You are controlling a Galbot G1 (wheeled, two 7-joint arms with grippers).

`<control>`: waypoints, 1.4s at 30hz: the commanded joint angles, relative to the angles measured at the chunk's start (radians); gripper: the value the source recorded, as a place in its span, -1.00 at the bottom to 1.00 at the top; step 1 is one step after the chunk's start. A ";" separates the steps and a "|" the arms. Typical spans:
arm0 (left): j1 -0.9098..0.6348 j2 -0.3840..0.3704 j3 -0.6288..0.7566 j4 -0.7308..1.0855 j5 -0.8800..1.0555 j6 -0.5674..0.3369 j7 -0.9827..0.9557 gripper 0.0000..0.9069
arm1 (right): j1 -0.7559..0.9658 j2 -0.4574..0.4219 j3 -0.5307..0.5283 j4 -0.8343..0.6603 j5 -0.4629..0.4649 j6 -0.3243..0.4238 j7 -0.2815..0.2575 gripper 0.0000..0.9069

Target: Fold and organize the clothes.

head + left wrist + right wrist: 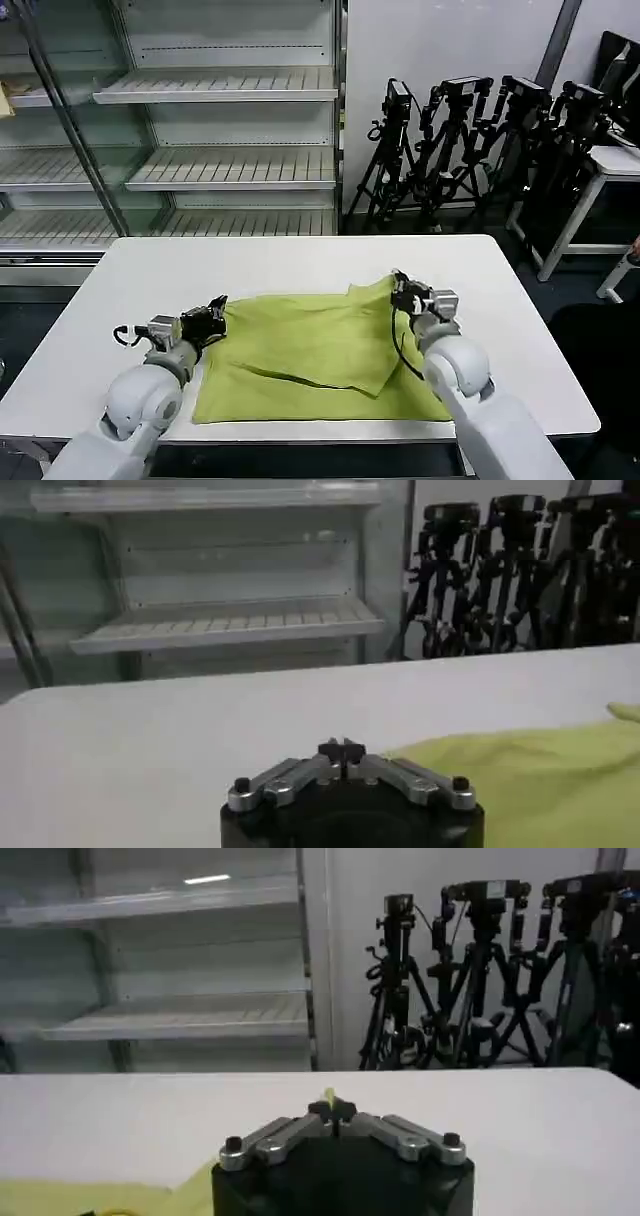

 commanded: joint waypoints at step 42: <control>0.324 0.019 -0.069 -0.183 0.299 0.028 0.139 1.00 | -0.488 -0.027 0.195 0.260 -0.164 -0.064 -0.083 1.00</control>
